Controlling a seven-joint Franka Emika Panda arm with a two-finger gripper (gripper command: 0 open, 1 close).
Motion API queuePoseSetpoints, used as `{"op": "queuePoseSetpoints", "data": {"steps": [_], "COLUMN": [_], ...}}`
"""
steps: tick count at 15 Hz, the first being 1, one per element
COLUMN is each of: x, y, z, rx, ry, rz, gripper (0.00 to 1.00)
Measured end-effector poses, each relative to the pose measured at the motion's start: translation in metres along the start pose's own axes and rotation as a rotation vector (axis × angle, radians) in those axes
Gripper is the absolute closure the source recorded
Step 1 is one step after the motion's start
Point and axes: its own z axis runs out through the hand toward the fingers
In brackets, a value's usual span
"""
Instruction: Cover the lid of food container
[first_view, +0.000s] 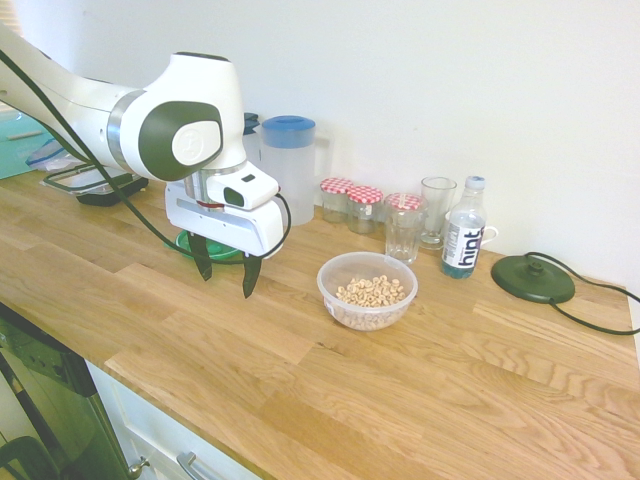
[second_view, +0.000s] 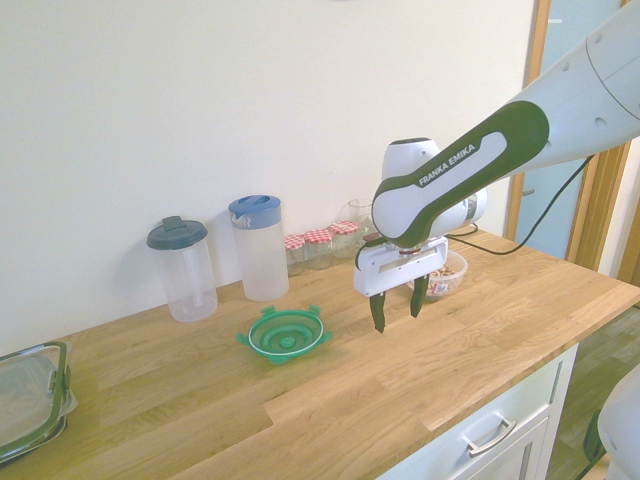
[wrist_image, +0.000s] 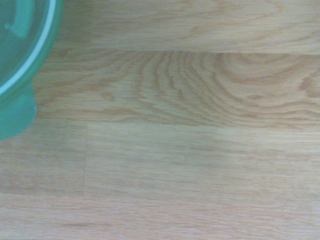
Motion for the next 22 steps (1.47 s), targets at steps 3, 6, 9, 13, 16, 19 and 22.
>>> {"op": "queuePoseSetpoints", "data": {"steps": [3,6,9,13,16,19,22], "x": [0.001,0.023,0.049,0.078,0.094,0.102,0.106], "y": [-0.006,-0.019,-0.032,-0.047,-0.049,-0.053,-0.069], "z": [0.002,-0.004,0.005,0.031,0.048,0.054,0.071], "rx": [0.013,0.145,0.297,0.420,0.438,0.483,0.513], "ry": [-0.022,-0.130,-0.250,-0.388,-0.408,-0.423,-0.451], "rz": [0.018,0.064,0.018,-0.038,-0.048,-0.054,-0.052], "gripper": [0.00,0.00,0.00,0.00,0.00,0.00,0.00]}}
